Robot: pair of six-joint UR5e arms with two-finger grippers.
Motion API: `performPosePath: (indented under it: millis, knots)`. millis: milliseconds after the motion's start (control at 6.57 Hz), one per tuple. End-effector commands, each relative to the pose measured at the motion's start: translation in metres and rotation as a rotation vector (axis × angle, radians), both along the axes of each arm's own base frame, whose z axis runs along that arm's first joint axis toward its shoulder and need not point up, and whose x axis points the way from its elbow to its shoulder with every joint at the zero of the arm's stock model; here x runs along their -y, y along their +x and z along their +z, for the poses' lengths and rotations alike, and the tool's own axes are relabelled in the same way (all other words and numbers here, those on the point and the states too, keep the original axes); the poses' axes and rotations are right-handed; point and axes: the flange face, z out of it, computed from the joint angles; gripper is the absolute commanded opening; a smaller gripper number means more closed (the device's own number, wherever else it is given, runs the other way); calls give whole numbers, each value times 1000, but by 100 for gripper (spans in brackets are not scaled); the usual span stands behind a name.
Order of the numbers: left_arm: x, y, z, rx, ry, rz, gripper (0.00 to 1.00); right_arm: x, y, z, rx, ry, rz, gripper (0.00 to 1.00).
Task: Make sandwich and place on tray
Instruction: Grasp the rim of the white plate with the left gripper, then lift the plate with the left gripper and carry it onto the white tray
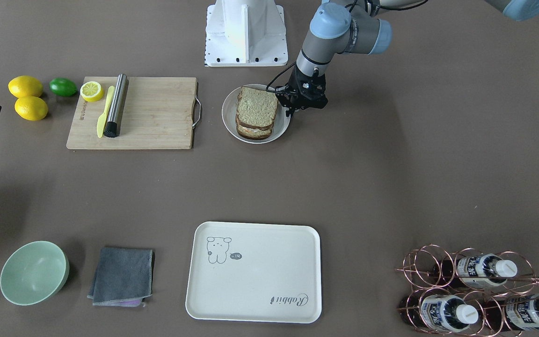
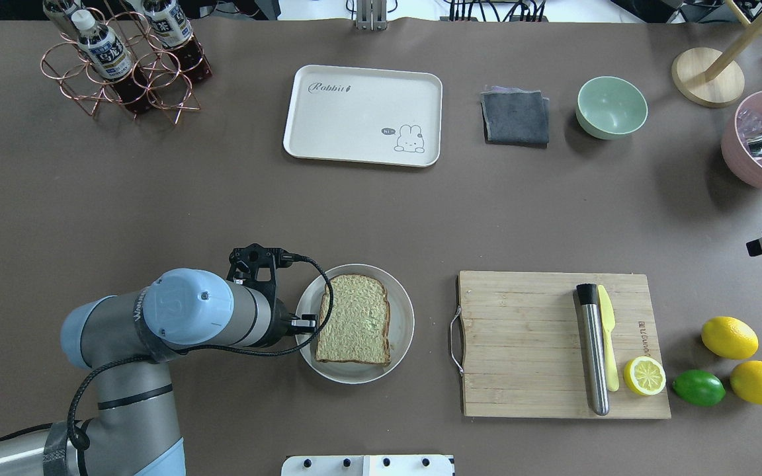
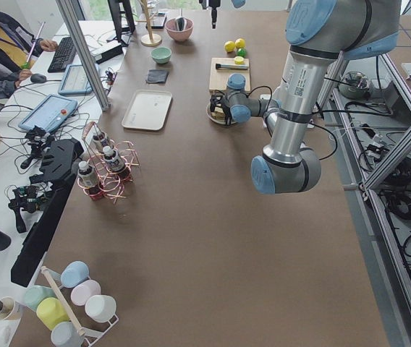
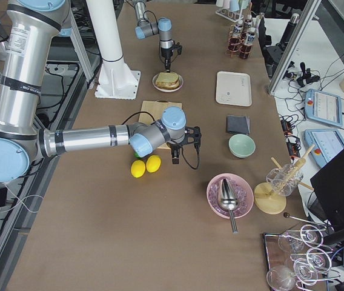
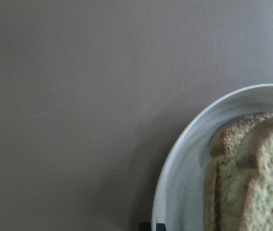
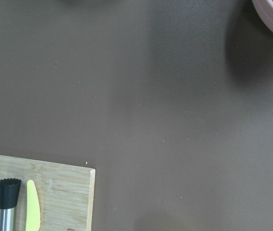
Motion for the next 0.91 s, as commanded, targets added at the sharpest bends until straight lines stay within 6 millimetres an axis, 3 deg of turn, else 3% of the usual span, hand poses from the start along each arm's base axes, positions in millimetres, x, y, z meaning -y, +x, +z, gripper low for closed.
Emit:
performPosePath:
  millis: [0,457,761]
  knots:
    - [0,-5,-12,-27,2,-2,0,0,3,-1,12,-4,1,100]
    - [39,-30,-27,-112,-41,-95,0,-1,2,0,11,-8,-1,100]
    - [78,-47,-33,-142,-111,-106,0,0,2,-1,10,-5,1,100]
